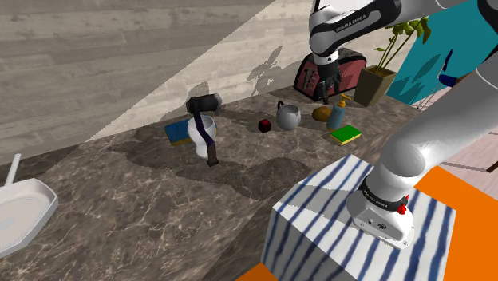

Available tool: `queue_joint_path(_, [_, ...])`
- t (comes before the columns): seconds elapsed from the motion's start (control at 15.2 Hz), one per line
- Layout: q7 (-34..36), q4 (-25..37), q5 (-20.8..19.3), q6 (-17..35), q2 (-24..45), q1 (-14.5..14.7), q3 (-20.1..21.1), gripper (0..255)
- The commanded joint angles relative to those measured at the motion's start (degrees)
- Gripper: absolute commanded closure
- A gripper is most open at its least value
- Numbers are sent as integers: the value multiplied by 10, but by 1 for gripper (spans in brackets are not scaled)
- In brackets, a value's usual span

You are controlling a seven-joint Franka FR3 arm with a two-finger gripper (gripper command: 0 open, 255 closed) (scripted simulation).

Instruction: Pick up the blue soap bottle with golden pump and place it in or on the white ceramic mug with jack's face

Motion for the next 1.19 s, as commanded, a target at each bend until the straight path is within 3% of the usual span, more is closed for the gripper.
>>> queue_joint_path(0.0, [-15, 15, -12, 12, 39, -10, -14, 0])
queue_joint_path(0.2, [-31, 37, -23, 25, 87, -22, -28, 0])
queue_joint_path(0.66, [-26, -9, -38, 83, 98, -32, -39, 0])
queue_joint_path(1.12, [-26, -9, -38, 83, 98, -32, -39, 0])
